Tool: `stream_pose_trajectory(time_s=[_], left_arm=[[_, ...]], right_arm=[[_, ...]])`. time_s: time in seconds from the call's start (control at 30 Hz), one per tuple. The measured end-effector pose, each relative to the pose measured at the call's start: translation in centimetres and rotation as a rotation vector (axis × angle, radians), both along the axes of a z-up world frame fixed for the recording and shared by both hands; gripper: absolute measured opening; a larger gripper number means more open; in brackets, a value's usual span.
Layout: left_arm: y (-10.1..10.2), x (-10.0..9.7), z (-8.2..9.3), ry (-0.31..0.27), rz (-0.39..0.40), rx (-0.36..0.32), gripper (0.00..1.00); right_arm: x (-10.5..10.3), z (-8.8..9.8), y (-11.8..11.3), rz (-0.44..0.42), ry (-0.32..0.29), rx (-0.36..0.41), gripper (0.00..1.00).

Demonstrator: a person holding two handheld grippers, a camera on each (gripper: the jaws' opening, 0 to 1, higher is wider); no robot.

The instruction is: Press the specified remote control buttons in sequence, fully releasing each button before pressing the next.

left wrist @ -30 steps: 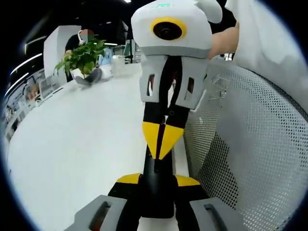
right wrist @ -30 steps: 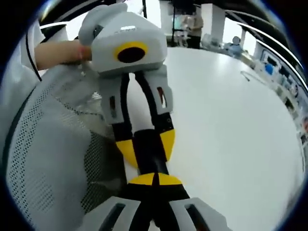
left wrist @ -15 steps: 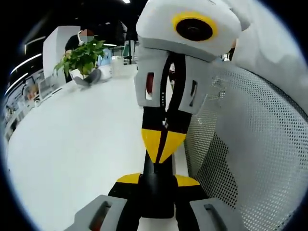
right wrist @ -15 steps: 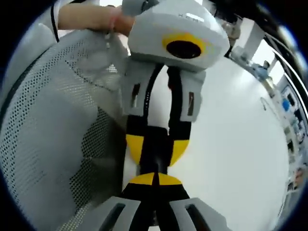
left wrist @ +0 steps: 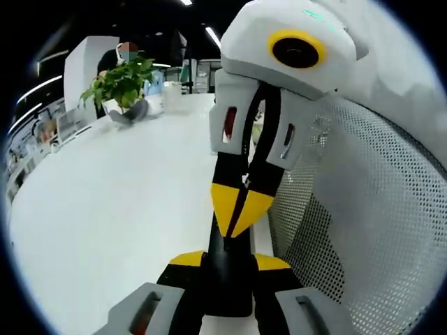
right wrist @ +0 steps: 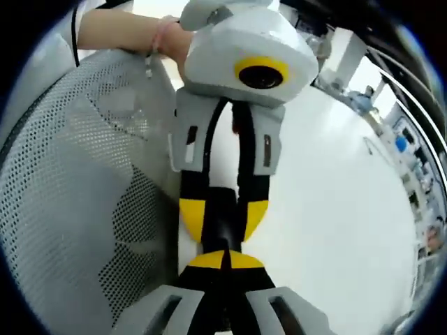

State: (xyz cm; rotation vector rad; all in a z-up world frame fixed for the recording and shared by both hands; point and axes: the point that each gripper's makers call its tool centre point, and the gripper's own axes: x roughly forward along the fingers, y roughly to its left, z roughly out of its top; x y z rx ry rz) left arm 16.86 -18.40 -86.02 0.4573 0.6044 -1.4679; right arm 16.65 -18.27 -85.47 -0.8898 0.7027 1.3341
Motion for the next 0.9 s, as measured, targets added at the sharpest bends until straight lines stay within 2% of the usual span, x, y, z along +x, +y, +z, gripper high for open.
stream_pose_trajectory(time_s=[0.1, 0.23, 0.37, 0.5, 0.63, 0.9], left_arm=[[0.00, 0.00, -0.01, 0.001, -0.001, 0.000, 0.24], [0.01, -0.01, 0.01, 0.001, 0.001, 0.000, 0.24], [0.04, -0.04, -0.02, -0.003, -0.001, 0.003, 0.24], [0.04, -0.04, -0.06, -0.007, -0.006, 0.006, 0.24], [0.03, -0.07, -0.06, -0.010, -0.007, 0.012, 0.24], [0.00, -0.03, -0.12, -0.014, -0.011, 0.017, 0.24]], right_arm=[[0.00, 0.03, 0.08, 0.014, -0.002, -0.003, 0.00], [-0.32, 0.14, 0.47, -0.009, 0.060, 0.032, 0.00], [-0.28, 0.08, 0.49, 0.004, 0.058, 0.022, 0.00], [-0.10, -0.02, 0.53, -0.040, 0.124, -0.005, 0.00], [-0.19, -0.15, 0.63, -0.028, 0.115, -0.045, 0.00], [-0.08, -0.19, 0.49, -0.039, 0.102, -0.036, 0.00]])
